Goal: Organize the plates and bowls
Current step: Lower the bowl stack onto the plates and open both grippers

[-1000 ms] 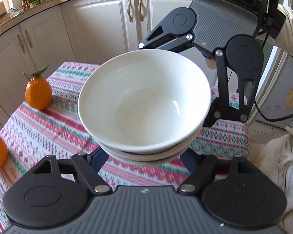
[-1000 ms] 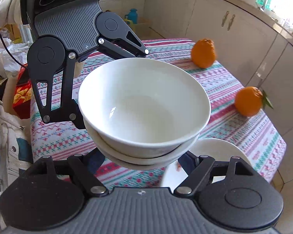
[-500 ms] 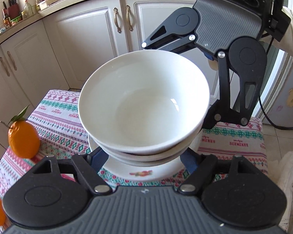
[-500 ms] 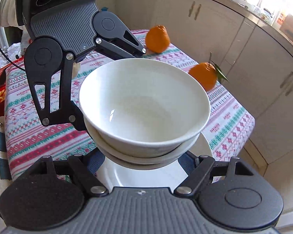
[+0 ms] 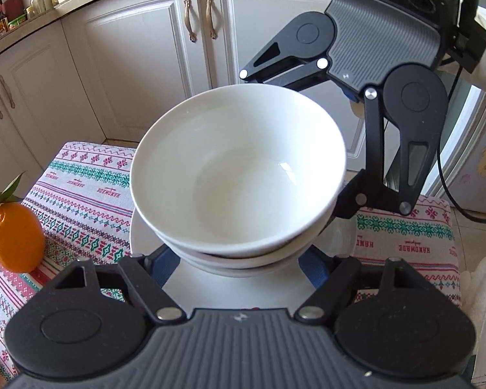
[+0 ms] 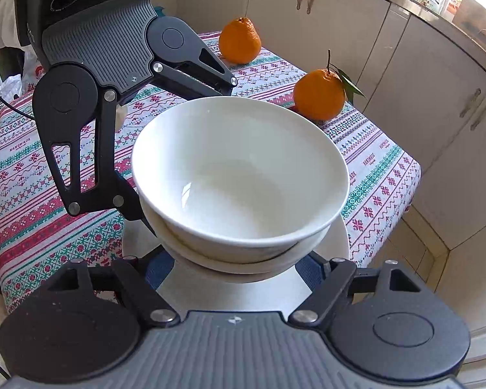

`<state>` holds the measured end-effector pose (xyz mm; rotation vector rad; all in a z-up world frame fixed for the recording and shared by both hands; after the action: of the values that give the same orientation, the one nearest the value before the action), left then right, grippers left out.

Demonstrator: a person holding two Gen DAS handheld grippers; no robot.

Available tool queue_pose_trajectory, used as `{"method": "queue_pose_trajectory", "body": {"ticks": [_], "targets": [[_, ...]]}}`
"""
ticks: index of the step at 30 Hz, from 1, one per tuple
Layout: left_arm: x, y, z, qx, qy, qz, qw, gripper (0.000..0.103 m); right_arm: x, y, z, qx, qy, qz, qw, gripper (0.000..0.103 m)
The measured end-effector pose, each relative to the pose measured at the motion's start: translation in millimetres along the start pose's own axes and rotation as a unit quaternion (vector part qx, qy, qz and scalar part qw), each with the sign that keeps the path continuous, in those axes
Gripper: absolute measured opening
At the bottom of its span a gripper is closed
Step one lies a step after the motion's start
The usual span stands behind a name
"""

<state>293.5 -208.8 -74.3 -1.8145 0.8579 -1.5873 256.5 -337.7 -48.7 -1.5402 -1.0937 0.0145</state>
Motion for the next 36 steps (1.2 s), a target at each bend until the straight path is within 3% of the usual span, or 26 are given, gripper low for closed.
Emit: {"method": "queue_pose_trajectory", "body": {"ticks": [17,25,31,36], "targets": [[0,6,7,-0.003,-0.009,-0.001,1.0,0.079,-3,14,-5,0.009,0.023,0.009,1.0,0.084],[-3,4,-5,0.023,0.01,-0.007,0.9997,0.08,-3,12,-6,0.006,0.037,0.008,0.999,0.085],[-9,-16,-16,0.043,0.004,-0.042,0.9982,0.097,-3,1,-3,-0.002,0.053,-0.001,0.999,0.099],[-21,-40,-34,0.083,-0.028,-0.083,0.9927,0.099,-8,-15,8,-0.04,0.086,0.001,0.996,0.101]]}}
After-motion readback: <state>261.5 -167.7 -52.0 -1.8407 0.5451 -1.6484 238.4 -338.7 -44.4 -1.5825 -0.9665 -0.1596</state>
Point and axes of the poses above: each gripper's, at about its wrist camera, not at the fingertips, and y roughly the way its jaws point, z to its left, x to its top, the point moved 3 cm from there along y, roughly the way its jaws point, and after that the axes turned 14 degrees about -x, right-handed, at the moved point
